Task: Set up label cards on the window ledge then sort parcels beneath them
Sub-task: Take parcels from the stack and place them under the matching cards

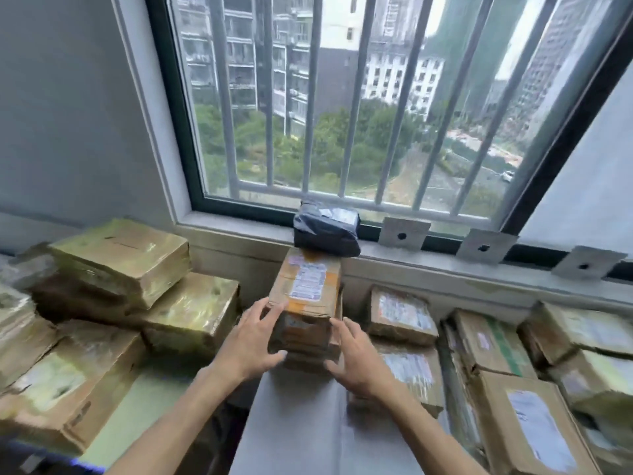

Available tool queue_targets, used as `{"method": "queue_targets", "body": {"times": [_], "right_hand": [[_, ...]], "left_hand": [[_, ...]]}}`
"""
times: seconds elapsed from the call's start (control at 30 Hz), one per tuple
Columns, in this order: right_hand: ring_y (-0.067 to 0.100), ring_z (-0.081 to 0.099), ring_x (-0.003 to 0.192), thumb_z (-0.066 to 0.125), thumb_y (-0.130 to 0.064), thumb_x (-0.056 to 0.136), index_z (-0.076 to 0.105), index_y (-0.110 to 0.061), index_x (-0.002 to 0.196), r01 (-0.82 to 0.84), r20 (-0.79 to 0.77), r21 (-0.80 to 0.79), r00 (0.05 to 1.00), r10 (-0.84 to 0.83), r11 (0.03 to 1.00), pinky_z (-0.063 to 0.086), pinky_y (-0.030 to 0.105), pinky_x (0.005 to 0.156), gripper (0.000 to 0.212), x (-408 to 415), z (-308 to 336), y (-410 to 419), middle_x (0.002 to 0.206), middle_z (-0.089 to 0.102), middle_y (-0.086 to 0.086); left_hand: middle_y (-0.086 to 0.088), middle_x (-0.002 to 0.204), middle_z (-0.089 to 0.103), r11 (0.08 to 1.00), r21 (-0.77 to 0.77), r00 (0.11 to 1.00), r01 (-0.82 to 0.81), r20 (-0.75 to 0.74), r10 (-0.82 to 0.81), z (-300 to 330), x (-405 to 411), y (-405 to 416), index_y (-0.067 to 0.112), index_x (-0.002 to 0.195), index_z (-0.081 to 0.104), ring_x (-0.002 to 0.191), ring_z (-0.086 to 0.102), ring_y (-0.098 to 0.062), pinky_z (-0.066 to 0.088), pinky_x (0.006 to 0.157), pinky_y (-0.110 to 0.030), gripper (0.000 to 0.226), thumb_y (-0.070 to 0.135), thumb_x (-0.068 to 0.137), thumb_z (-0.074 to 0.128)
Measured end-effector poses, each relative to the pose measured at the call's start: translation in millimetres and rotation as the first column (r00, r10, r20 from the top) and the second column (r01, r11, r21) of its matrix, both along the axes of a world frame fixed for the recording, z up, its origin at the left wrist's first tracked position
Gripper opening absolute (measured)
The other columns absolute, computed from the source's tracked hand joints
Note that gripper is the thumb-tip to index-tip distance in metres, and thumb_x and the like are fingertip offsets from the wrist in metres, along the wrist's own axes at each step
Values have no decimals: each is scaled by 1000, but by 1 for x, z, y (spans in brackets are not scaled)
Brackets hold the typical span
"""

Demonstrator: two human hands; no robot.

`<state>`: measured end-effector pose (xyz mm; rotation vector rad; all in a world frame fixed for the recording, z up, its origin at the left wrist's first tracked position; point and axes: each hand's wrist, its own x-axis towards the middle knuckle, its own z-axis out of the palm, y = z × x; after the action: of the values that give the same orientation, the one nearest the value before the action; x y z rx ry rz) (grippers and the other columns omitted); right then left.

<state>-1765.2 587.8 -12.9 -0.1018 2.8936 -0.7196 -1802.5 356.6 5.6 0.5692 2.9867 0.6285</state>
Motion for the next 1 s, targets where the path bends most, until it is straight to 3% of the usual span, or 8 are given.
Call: {"method": "queue_targets", "body": {"times": [0.13,0.3,0.47,0.6,0.73,0.87,1.0], "right_hand": [[23,13,153,64,-39,88,19,-27,157,106,-13,-12,994,-106,994,21,40,123,83,-24,13,-1,165,17,9],[25,17,152,66,-38,91,19,-23,158,160,-30,49,987,-159,986,20,37,123,84,-63,45,12,165,15,9],[27,26,148,70,-40,88,19,-21,157,146,-61,78,988,-141,986,27,42,121,88,-122,81,40,162,22,8],[25,25,148,74,-42,86,12,-13,159,132,-58,22,990,-131,991,21,34,122,100,-175,108,65,162,22,12],[27,31,143,75,-46,85,22,-13,155,70,-53,27,996,-68,997,24,33,117,94,-236,125,86,156,32,14],[31,34,142,74,-53,84,24,-11,156,20,-24,66,1000,-19,998,28,39,116,97,-295,119,95,157,33,15],[31,32,144,79,-61,74,18,-14,158,-40,39,128,999,36,991,30,40,118,113,-337,100,96,160,28,13]], "left_hand": [[1,153,26,990,22,990,139,-41,-138,16,-58,0,37,153,21,138,34,-24,39,111,-38,92,44,78,74],[-6,158,21,964,22,964,265,-28,-264,39,-119,17,40,154,19,145,25,-26,31,117,-46,93,74,78,60],[-5,159,19,961,5,960,278,-47,-278,63,-182,39,40,155,17,147,24,-28,30,117,-49,92,79,78,50],[-6,157,20,972,17,972,234,-26,-234,75,-228,54,39,154,19,143,27,-31,30,117,-50,85,74,83,51],[-13,156,23,985,5,985,172,4,-172,79,-278,72,33,155,23,144,27,-35,27,119,-49,96,88,76,32],[-15,152,30,983,-54,984,178,6,-178,72,-333,89,24,153,27,141,34,-33,31,117,-48,79,60,89,56],[-11,153,30,946,-206,967,250,91,-236,70,-371,100,24,155,22,141,33,-31,30,117,-41,104,56,74,78]]}}
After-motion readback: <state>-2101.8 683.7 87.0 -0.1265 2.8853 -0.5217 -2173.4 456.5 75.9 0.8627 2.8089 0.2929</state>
